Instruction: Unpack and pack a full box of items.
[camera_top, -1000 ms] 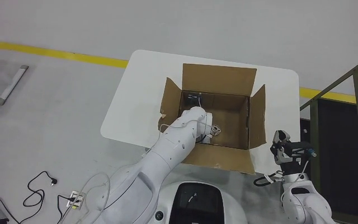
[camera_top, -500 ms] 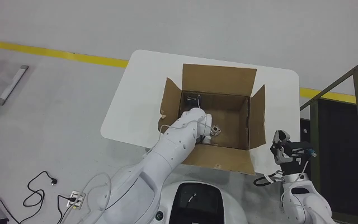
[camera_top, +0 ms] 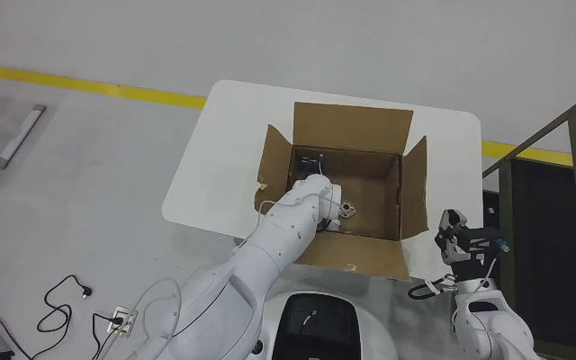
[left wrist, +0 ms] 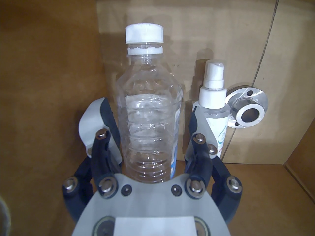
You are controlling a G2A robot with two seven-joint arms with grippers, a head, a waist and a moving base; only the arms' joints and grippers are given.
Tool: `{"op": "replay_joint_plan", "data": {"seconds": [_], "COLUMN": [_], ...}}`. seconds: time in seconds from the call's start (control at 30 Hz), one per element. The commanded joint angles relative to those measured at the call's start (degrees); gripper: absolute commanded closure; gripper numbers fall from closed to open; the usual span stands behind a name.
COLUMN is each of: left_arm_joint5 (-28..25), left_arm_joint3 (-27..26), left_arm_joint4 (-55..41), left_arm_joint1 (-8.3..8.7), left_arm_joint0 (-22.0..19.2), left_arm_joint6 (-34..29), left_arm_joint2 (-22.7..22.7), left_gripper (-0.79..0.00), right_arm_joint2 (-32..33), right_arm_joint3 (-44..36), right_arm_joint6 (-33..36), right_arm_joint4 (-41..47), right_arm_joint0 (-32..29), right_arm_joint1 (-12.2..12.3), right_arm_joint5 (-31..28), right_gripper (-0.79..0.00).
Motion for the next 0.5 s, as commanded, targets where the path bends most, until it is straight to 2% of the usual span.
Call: {"op": "replay_joint_plan", "data": {"seconds": [0.0,0.1,0.17,0.23,0.27,0.3,0.37,0.47], "left_arm_joint5": [-0.13,-0.37,-0.53,-0.66,-0.73,-0.80,-0.92,-0.86], "left_arm_joint3": [0.46,1.05,1.52,1.93,2.09,2.27,2.56,3.00], "left_arm_joint4": [-0.03,-0.16,-0.22,-0.26,-0.30,-0.38,-0.41,-0.52], "left_arm_joint1": [-0.15,-0.37,-0.50,-0.64,-0.70,-0.76,-0.88,-1.02], "left_arm_joint0": [-0.10,-0.27,-0.32,-0.36,-0.39,-0.42,-0.50,-0.62], "left_arm_joint6": [0.24,0.42,0.61,0.78,0.89,0.91,1.05,1.36], "left_arm_joint2": [-0.11,-0.30,-0.41,-0.52,-0.58,-0.66,-0.77,-1.01], "left_gripper": [-0.730,-0.733,-0.708,-0.643,-0.489,-0.379,-0.317,-0.074], "right_arm_joint2": [0.00,0.00,0.00,0.00,0.00,0.00,0.00,0.00], "right_arm_joint3": [0.00,0.00,0.00,0.00,0.00,0.00,0.00,0.00], "right_arm_joint6": [0.00,0.00,0.00,0.00,0.00,0.00,0.00,0.00], "right_arm_joint4": [0.00,0.00,0.00,0.00,0.00,0.00,0.00,0.00], "right_arm_joint0": [0.00,0.00,0.00,0.00,0.00,0.00,0.00,0.00], "right_arm_joint1": [0.00,0.00,0.00,0.00,0.00,0.00,0.00,0.00], "right_arm_joint5": [0.00,0.00,0.00,0.00,0.00,0.00,0.00,0.00], "right_gripper": [0.000,0.000,0.000,0.000,0.000,0.000,0.000,0.000]}}
